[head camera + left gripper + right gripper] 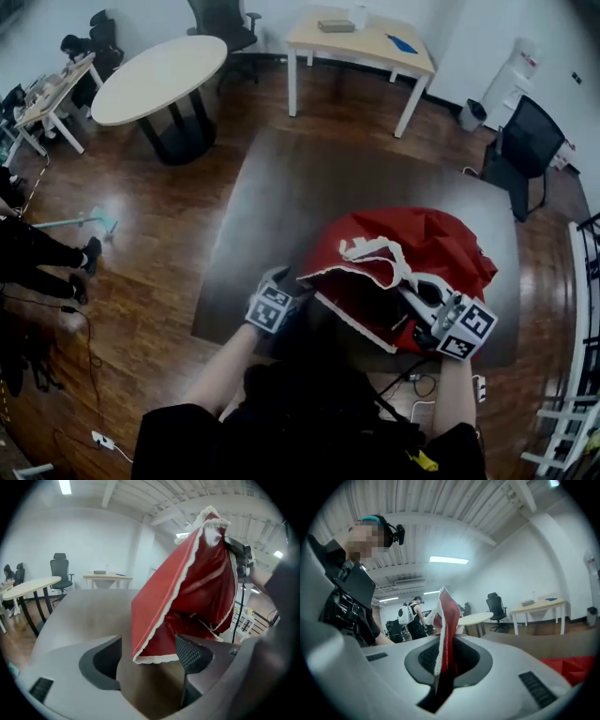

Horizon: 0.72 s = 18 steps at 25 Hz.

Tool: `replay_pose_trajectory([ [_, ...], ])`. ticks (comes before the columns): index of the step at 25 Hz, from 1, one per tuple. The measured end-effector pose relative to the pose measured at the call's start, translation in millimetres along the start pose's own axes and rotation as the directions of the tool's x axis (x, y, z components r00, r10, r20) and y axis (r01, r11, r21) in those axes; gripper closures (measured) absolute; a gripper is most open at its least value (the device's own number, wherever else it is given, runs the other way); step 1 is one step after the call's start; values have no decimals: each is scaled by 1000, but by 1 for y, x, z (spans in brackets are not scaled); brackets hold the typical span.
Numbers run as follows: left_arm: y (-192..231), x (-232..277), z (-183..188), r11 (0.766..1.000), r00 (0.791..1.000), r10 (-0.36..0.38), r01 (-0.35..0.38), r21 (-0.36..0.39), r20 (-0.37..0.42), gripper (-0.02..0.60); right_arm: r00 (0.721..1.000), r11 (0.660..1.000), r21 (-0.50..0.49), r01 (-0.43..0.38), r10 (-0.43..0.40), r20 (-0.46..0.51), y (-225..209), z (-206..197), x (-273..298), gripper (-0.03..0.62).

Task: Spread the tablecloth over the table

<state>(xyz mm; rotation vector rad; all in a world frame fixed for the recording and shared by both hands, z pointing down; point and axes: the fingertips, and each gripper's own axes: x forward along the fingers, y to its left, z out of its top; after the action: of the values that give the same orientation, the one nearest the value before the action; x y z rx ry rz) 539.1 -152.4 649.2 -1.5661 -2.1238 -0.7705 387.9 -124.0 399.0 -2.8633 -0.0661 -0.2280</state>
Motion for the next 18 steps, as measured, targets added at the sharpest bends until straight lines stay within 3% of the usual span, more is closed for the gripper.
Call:
replay_pose_trajectory([
  [4, -36, 44, -2, 998, 997, -62, 63, 31, -40, 189, 992, 995, -8, 104, -104, 68, -13, 15, -40, 565],
  [10, -45, 79, -3, 989, 997, 4, 8, 151, -80, 210, 952, 962, 19, 272, -272, 141, -35, 25, -102, 565],
  [13, -42, 89, -5, 987, 993, 30, -10, 163, -117, 219, 930, 943, 35, 330, -331, 157, -44, 26, -131, 568],
  [16, -34, 96, -9, 992, 989, 67, -52, 117, -129, 275, 909, 922, 78, 379, -386, 157, -54, 12, -159, 568],
  [18, -26, 98, -6, 992, 989, 101, -91, 89, -106, 376, 894, 906, 96, 412, -423, 148, -60, 0, -174, 568],
])
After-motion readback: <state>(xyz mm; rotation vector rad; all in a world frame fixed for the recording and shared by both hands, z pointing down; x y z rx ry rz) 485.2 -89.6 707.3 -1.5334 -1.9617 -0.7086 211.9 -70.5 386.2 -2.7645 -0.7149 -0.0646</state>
